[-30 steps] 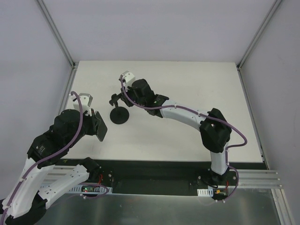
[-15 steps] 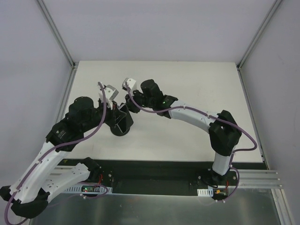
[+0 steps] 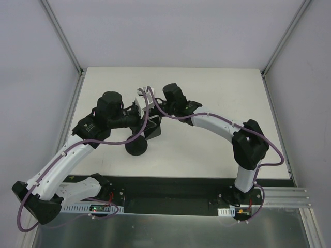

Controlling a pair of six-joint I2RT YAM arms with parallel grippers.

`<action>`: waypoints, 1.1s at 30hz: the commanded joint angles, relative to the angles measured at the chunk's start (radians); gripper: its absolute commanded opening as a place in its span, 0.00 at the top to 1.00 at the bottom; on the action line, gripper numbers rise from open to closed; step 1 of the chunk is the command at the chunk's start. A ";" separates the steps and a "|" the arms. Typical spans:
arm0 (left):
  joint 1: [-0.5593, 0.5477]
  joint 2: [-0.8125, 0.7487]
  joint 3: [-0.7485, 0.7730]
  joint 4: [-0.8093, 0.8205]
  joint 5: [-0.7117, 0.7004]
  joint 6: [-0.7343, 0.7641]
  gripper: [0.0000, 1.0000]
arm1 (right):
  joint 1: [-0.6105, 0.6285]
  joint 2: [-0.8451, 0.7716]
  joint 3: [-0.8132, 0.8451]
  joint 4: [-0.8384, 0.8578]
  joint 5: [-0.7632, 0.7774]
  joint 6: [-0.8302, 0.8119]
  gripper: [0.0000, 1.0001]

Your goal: Place the phone on the phone stand

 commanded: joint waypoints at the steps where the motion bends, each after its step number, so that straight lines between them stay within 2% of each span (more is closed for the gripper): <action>1: 0.034 0.029 0.061 0.076 0.133 0.104 1.00 | -0.008 -0.060 0.015 -0.013 -0.139 -0.022 0.99; 8: 0.091 0.053 0.052 0.057 0.145 0.161 1.00 | -0.022 -0.052 0.010 -0.018 -0.176 -0.021 0.99; 17: 0.096 0.073 0.058 0.045 0.138 0.197 1.00 | -0.027 -0.040 0.019 -0.021 -0.194 -0.016 0.99; 21: 0.096 0.046 0.043 0.027 0.051 0.188 1.00 | -0.033 -0.045 0.018 -0.021 -0.159 -0.010 0.99; 26: 0.097 -0.039 -0.021 0.013 -0.149 0.123 1.00 | -0.033 -0.051 0.005 0.032 -0.083 0.053 0.99; 33: 0.096 -0.074 -0.060 -0.045 -0.220 0.063 1.00 | -0.032 -0.078 -0.044 0.175 0.005 0.182 0.99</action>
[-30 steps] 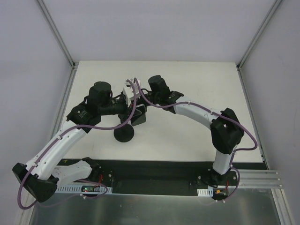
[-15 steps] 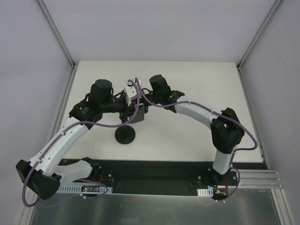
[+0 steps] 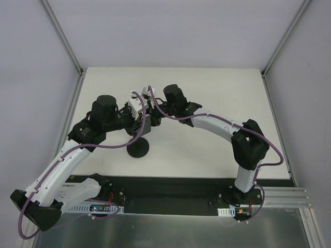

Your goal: Place the phone on the phone stand

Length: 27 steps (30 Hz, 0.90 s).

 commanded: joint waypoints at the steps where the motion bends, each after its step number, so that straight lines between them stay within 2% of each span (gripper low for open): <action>1: 0.013 -0.026 -0.006 -0.014 -0.117 -0.063 1.00 | -0.018 -0.078 -0.025 0.161 0.069 0.129 0.99; 7: 0.013 -0.011 -0.023 -0.005 0.031 -0.089 1.00 | -0.009 -0.053 -0.023 0.260 -0.032 0.213 0.99; 14: 0.013 -0.014 -0.056 0.018 0.087 -0.069 1.00 | -0.006 -0.060 -0.034 0.282 -0.087 0.210 0.99; 19: 0.012 0.011 -0.070 0.020 0.096 -0.069 1.00 | -0.006 -0.055 -0.034 0.287 -0.109 0.212 0.99; 27: 0.012 -0.026 -0.062 0.020 -0.023 -0.095 1.00 | -0.006 -0.072 -0.048 0.236 -0.029 0.172 0.99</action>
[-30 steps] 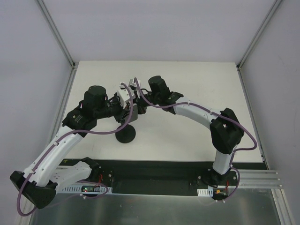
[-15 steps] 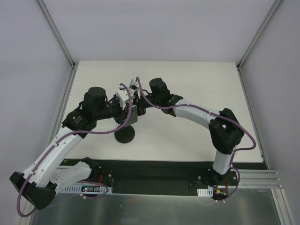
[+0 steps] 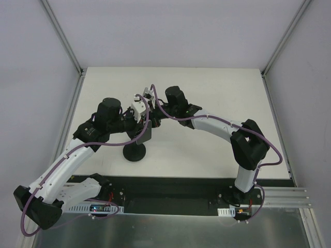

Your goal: Place the phone on the phone stand

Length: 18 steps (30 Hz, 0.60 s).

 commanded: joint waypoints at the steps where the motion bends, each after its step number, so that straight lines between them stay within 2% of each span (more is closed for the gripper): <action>1: 0.013 -0.064 0.010 0.018 -0.081 -0.046 1.00 | -0.007 -0.068 0.017 0.087 0.036 0.009 0.99; 10: 0.013 -0.093 0.004 0.041 -0.077 -0.078 1.00 | -0.007 -0.060 0.023 0.076 0.051 0.014 0.99; 13: 0.011 -0.105 0.002 0.042 -0.185 -0.117 1.00 | -0.008 -0.077 -0.003 0.074 0.129 0.012 0.99; 14: 0.013 -0.111 -0.002 0.044 -0.271 -0.126 1.00 | -0.007 -0.083 -0.010 0.076 0.154 0.015 0.99; 18: 0.010 -0.175 -0.040 0.044 -0.454 -0.144 1.00 | -0.004 -0.094 -0.032 0.090 0.304 0.052 0.99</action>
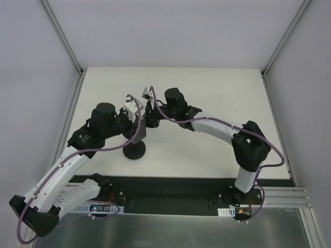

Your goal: Place the phone on the phone stand

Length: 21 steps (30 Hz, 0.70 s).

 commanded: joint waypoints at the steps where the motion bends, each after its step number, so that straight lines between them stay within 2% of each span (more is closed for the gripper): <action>1: 0.012 -0.105 -0.032 0.043 -0.334 -0.073 1.00 | -0.019 -0.085 -0.025 0.074 0.265 0.065 0.99; 4: 0.012 -0.145 -0.055 0.035 -0.476 -0.098 1.00 | -0.002 -0.125 -0.069 0.099 0.426 0.083 0.99; 7: 0.009 -0.174 -0.066 0.030 -0.610 -0.148 1.00 | 0.060 -0.178 -0.102 0.086 0.686 0.040 0.99; 8: 0.009 -0.176 -0.066 0.026 -0.642 -0.171 1.00 | 0.102 -0.198 -0.111 0.086 0.851 0.037 0.99; 11: 0.005 -0.168 -0.073 0.023 -0.740 -0.211 1.00 | 0.165 -0.220 -0.129 0.074 1.097 0.111 0.99; 13: 0.006 -0.153 -0.073 0.023 -0.791 -0.225 1.00 | 0.200 -0.226 -0.145 0.086 1.185 0.152 0.99; 21: 0.005 -0.072 -0.053 0.026 -0.805 -0.225 1.00 | 0.406 -0.228 -0.100 0.059 1.461 0.123 0.99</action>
